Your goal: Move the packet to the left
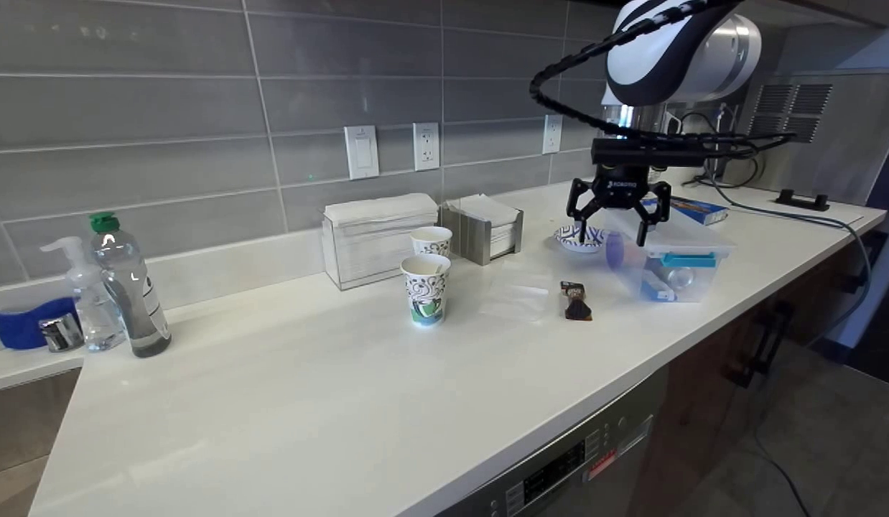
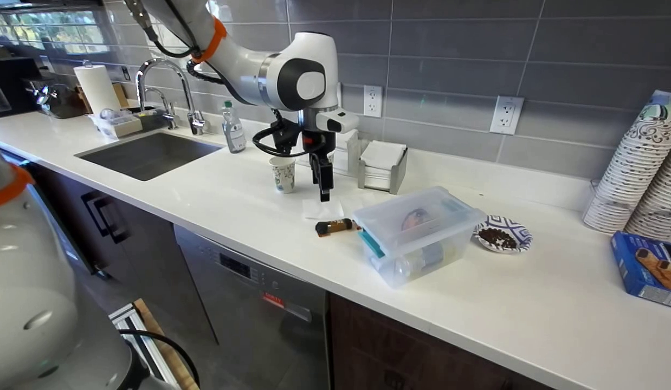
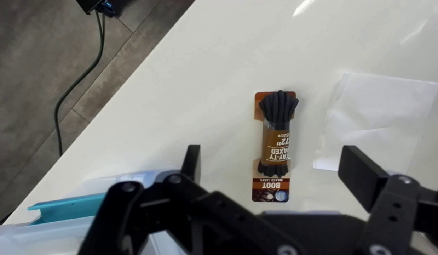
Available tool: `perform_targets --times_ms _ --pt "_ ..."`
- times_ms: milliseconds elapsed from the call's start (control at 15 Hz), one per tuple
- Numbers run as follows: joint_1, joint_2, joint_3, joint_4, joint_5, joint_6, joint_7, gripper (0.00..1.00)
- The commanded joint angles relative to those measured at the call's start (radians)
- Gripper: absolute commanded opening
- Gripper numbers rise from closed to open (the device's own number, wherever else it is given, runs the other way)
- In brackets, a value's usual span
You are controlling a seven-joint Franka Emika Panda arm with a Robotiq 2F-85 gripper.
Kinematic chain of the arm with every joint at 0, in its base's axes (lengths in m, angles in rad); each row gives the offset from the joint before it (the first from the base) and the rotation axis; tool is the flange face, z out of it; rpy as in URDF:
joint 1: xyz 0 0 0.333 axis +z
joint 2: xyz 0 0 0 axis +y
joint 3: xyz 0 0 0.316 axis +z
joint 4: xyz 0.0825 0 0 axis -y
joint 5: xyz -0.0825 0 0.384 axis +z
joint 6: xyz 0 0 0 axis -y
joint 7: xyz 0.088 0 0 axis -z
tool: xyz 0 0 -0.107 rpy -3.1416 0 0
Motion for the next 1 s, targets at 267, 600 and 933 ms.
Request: perform_targets --times_ms 267,600,933 --pt "0.015 0.011 -0.016 0.011 0.030 -0.027 -0.006 1.00" --pt "0.018 0.086 -0.021 0.034 0.157 0.014 -0.160 1.00" --pt "0.017 0.176 -0.028 0.086 0.194 0.007 -0.257 1.00"
